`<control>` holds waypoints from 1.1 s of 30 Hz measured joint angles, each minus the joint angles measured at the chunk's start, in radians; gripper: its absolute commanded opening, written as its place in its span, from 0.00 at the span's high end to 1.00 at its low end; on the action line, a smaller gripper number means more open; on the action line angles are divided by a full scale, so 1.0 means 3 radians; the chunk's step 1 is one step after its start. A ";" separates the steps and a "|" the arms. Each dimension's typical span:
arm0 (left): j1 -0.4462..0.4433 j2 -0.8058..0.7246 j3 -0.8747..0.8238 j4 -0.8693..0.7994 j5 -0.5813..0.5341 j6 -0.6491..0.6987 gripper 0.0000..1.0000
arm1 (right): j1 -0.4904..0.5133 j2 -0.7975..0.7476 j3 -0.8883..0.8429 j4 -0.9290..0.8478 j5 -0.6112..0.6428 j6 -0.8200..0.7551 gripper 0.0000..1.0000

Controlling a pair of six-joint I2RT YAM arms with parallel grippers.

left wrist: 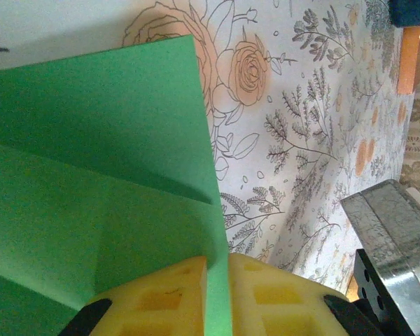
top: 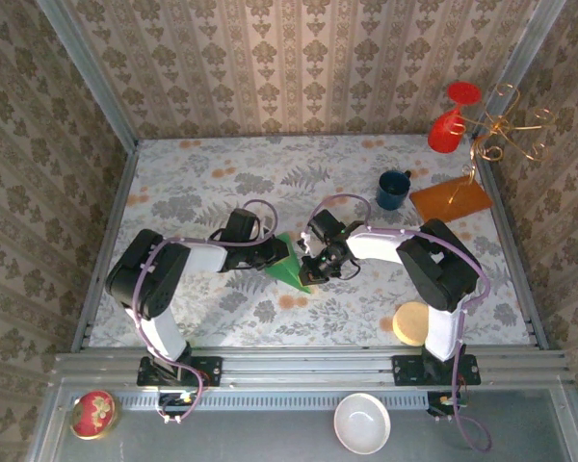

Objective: Fold a paper plane with a square sheet of paper (pick it up from the middle)
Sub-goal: Fourth fold the wing at the center of the table.

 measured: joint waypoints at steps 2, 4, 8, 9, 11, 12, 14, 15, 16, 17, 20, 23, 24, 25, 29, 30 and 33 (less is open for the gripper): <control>0.0005 0.0024 0.0000 0.0011 0.0011 0.0000 0.84 | 0.0000 0.0000 0.0000 0.0000 -0.0003 0.0004 0.94; 0.0005 0.0046 0.0000 0.0020 0.0013 0.0001 0.84 | 0.0000 0.0000 0.0000 0.0000 -0.0004 0.0009 0.94; 0.0014 0.0079 0.0001 0.0037 0.0027 0.0004 0.84 | 0.0000 0.0000 0.0000 0.0000 -0.0004 0.0009 0.94; 0.0020 0.0088 0.0004 0.0038 0.0037 0.0009 0.84 | -0.0003 0.0000 0.0000 0.0000 -0.0004 0.0009 0.94; 0.0028 0.0099 0.0008 0.0038 0.0062 0.0011 0.84 | -0.0003 0.0000 0.0000 0.0000 -0.0005 0.0009 0.94; 0.0032 0.0103 0.0010 0.0038 0.0071 0.0011 0.84 | -0.0004 0.0000 -0.0003 0.0004 -0.0005 0.0009 0.94; 0.0047 0.0116 0.0017 0.0036 0.0092 0.0010 0.84 | -0.0010 0.0000 -0.0017 0.0027 -0.0020 0.0011 0.93; 0.0050 0.0125 0.0020 0.0034 0.0104 0.0010 0.84 | -0.0013 0.0000 -0.0022 0.0036 -0.0034 0.0019 0.92; 0.0050 0.0135 0.0027 0.0034 0.0117 0.0009 0.84 | -0.0014 -0.0001 -0.0024 0.0046 -0.0053 0.0033 0.90; 0.0055 0.0145 0.0032 0.0036 0.0127 0.0009 0.84 | -0.0018 -0.0011 -0.0042 0.0067 -0.0070 0.0065 0.87; 0.0071 0.0164 0.0038 0.0039 0.0170 -0.0003 0.84 | -0.0018 -0.0114 -0.0150 0.0178 -0.0069 0.0184 0.85; 0.0071 0.0167 0.0039 0.0043 0.0177 -0.0017 0.84 | -0.0018 -0.0334 -0.0309 0.0371 -0.0064 0.0421 0.85; 0.0072 0.0167 0.0038 0.0043 0.0177 -0.0018 0.84 | -0.0018 -0.0407 -0.0359 0.0462 -0.0058 0.0510 0.85; 0.0074 0.0167 0.0038 0.0043 0.0177 -0.0025 0.84 | -0.0018 -0.0474 -0.0398 0.0559 -0.0053 0.0609 0.86; 0.0074 0.0167 0.0039 0.0045 0.0177 -0.0028 0.84 | 0.0009 -0.0544 -0.0432 0.0825 0.0025 0.0904 0.88; 0.0074 0.0168 0.0039 0.0045 0.0178 -0.0029 0.84 | 0.0022 -0.0543 -0.0435 0.0879 0.0042 0.0977 0.89; 0.0078 0.0174 0.0041 0.0050 0.0192 -0.0031 0.84 | 0.0048 -0.0505 -0.0434 0.1017 0.0090 0.1133 0.90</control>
